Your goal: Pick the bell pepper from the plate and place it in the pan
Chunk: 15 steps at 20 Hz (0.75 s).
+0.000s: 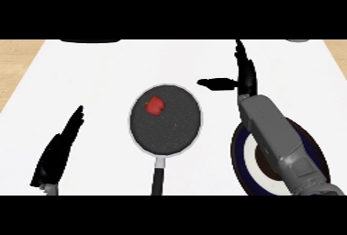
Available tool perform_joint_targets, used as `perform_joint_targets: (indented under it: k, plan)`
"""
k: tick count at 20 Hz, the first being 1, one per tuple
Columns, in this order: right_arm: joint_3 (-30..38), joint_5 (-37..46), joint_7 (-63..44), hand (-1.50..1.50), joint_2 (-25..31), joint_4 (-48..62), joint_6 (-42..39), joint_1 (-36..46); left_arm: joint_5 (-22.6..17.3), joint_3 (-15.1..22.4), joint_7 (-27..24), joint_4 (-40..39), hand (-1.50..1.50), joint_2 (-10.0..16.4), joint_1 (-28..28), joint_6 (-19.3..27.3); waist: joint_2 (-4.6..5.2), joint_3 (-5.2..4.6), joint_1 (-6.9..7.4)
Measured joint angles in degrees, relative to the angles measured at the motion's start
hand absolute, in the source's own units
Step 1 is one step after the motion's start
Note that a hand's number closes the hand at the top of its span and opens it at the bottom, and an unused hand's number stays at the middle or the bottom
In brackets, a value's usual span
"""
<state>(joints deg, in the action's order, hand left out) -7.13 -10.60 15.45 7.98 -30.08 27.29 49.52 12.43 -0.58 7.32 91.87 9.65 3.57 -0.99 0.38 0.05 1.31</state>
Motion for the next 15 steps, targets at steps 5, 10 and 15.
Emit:
perform_joint_targets:
  k: [5,10,15]
  plan:
    - [2.74,-0.39,4.01,-1.5,6.88,0.82,-6.62,-2.63,-0.54,-0.78,0.75,1.84,0.0,0.74,1.27,-1.01,-0.18,-0.02,-0.54]
    - [5.17,-0.79,7.3,-1.5,13.15,1.0,-13.84,-6.2,-0.45,-1.34,1.77,2.22,0.0,0.86,0.5,-1.35,-0.24,-0.02,-0.82]
    - [7.09,-0.7,8.81,-1.5,17.84,0.29,-20.23,-9.18,-0.48,-1.95,1.93,2.79,0.0,0.64,1.11,-1.71,-0.3,-0.02,-0.94]
